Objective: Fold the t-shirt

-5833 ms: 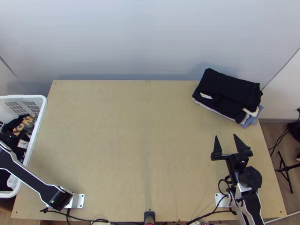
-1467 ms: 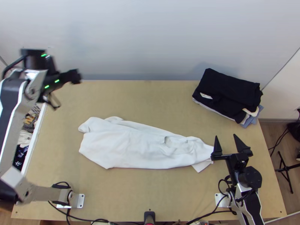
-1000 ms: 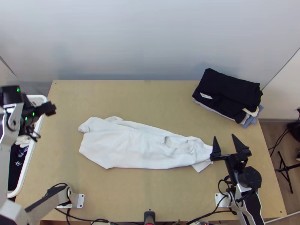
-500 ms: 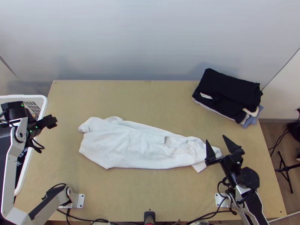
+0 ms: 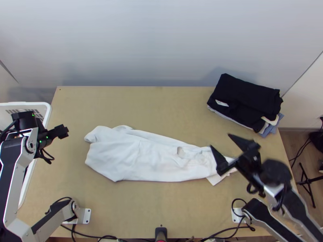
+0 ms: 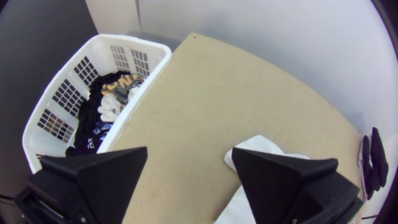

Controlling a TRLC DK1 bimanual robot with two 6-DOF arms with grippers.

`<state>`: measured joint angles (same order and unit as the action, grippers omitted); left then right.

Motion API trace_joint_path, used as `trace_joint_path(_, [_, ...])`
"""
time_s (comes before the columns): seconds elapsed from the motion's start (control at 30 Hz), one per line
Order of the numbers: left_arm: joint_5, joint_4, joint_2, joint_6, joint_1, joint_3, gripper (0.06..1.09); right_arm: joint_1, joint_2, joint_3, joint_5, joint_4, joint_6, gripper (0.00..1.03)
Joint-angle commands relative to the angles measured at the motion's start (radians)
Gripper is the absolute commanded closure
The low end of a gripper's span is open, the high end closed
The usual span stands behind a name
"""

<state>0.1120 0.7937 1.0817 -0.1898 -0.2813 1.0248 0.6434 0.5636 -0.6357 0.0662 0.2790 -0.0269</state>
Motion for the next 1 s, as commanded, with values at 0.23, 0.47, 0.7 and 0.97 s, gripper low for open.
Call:
trace_joint_path(0.23, [-0.035, 0.007, -0.025, 0.023, -0.024, -0.008, 0.1, 0.345, 0.95, -0.891, -0.008, 0.448, 0.213, 0.04])
trace_joint_path(0.47, [-0.035, 0.015, -0.046, 0.021, -0.032, -0.035, 0.1, 0.391, 1.265, -1.161, -0.019, 0.598, 0.513, 0.04])
trace_joint_path(0.7, [-0.035, 0.021, -0.054, 0.021, -0.035, -0.046, 0.1, 0.41, 1.443, -1.296, -0.026, 0.67, 0.607, 0.04])
trace_joint_path(0.97, [-0.035, 0.021, -0.057, 0.016, -0.035, -0.045, 0.1, 0.391, 1.553, -1.331, -0.025, 0.678, 0.599, 0.12])
